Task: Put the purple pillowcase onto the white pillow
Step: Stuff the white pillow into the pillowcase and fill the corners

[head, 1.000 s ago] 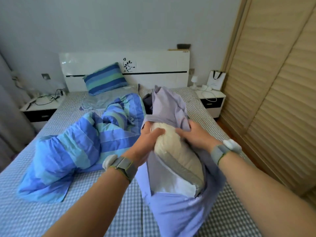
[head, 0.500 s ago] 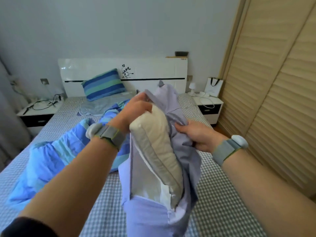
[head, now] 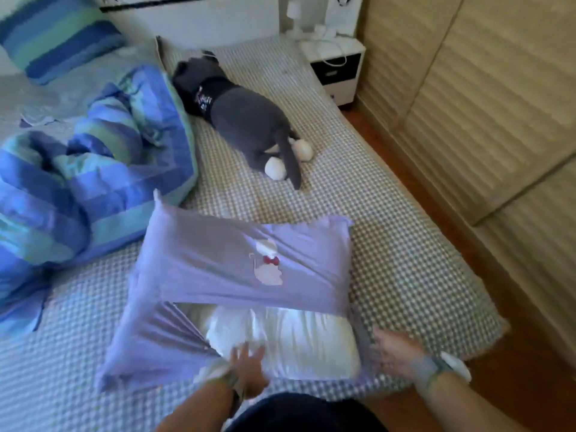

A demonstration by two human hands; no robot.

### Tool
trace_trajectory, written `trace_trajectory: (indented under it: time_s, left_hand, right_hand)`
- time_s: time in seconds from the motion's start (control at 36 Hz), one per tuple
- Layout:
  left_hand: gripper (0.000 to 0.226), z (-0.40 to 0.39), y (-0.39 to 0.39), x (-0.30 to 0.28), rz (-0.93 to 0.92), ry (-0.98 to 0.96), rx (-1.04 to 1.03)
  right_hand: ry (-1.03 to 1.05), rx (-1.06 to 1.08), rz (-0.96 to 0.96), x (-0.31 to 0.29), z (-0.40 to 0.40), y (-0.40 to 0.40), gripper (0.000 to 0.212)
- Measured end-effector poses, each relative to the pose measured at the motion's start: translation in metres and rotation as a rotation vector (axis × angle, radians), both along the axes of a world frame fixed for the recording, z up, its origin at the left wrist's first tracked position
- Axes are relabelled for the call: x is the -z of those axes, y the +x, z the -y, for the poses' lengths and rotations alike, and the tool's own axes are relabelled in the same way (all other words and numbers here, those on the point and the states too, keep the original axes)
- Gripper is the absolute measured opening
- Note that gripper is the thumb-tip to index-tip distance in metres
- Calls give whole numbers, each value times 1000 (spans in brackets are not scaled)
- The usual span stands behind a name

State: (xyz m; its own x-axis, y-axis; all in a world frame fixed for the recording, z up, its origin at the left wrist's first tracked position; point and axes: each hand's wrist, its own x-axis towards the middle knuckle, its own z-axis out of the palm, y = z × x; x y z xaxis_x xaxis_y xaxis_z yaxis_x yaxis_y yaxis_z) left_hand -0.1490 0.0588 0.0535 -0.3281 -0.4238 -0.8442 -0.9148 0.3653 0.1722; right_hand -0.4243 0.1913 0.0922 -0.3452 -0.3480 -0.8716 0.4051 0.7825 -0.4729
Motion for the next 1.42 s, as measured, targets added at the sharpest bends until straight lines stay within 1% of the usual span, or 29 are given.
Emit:
trace_trajectory:
  time_s: [0.06,0.11,0.17,0.19,0.22,0.25,0.28,0.31,0.33,0.36,0.42,0.5,0.56,0.64,0.69,0.75,0.83,0.86,0.92,0.95,1.0,1.03,1.06,1.14,1.25,1.28,1.33,1.39,1.42]
  left_hand:
    - [89,0,38,21,107,-64,-42]
    - [72,3,78,39,212,-82,-226]
    - [60,12,94,44,192,-158,-383]
    - [56,13,103,48,180,-191,-419]
    - [54,13,105,49,160,-213,-468]
    - [54,12,106,49,142,-263,-463]
    - [56,10,107,47,110,-312,-467]
    - [60,12,101,43,45,-360,-408]
    - [66,12,97,43,-5,-397,-346]
    - [71,17,94,45,-25,-410,-245]
    - [79,25,83,55,-51,-388,-143]
    - [88,47,79,81,-6,-356,-107]
    - [81,61,83,98,96,-378,-167]
    - [53,64,97,95,235,-453,-165]
    - [38,46,119,92,268,-406,-87]
    - [36,23,134,97,255,-325,27]
    - [40,-7,150,96,172,-235,14]
    - [40,-15,144,87,119,-202,-28]
    - [34,-24,111,74,-58,-159,-77]
    - [31,-23,90,61,-164,-155,-98]
    - [24,-16,42,40,-365,-189,-151]
    - [22,-11,29,33,-386,-213,-170]
    - [21,-5,13,28,-398,-224,-126]
    - [26,1,-12,16,-323,-172,160]
    - [32,6,-19,-2,-283,-173,334]
    - [34,7,-21,-8,-265,-180,408]
    - [34,13,-18,-11,-275,-208,423]
    - [34,24,-20,-18,-312,-274,428]
    - [34,29,-19,-19,-336,-318,422]
  right_hand:
    - [3,-70,99,34,-8,3,40]
    - [-13,-85,178,59,0,10,42]
    - [-9,-109,203,76,19,16,40]
    - [-5,-136,192,103,23,16,50]
    - [-9,-137,131,128,24,12,68]
    - [-63,-130,106,153,22,9,86]
    - [-88,-94,117,169,17,14,97]
    - [-117,-31,148,159,12,19,95]
    - [-132,0,191,138,12,29,84]
    - [-108,22,212,106,19,43,74]
    - [-125,36,213,77,23,56,58]
    - [-194,74,174,87,20,61,48]
    - [-207,129,152,92,22,68,47]
    - [-179,204,171,99,45,81,33]
    - [-161,183,202,112,83,96,31]
    - [-175,131,181,108,128,103,39]
    - [-294,6,207,95,193,131,36]
    - [-298,45,206,94,199,141,32]
    - [-245,106,187,105,185,149,30]
    - [-181,90,102,118,167,145,33]
    - [-42,0,-141,137,126,120,58]
    - [13,-130,-235,141,115,114,66]
    - [60,-247,-325,127,105,104,65]
    - [75,-606,-361,79,88,84,50]
    - [152,-1111,-395,33,79,65,64]
    - [116,-1164,-353,27,73,60,66]
    - [-32,-1250,-234,25,66,57,59]
    - [-135,-1280,-256,17,58,53,46]
    - [-161,-1322,-318,16,57,50,47]
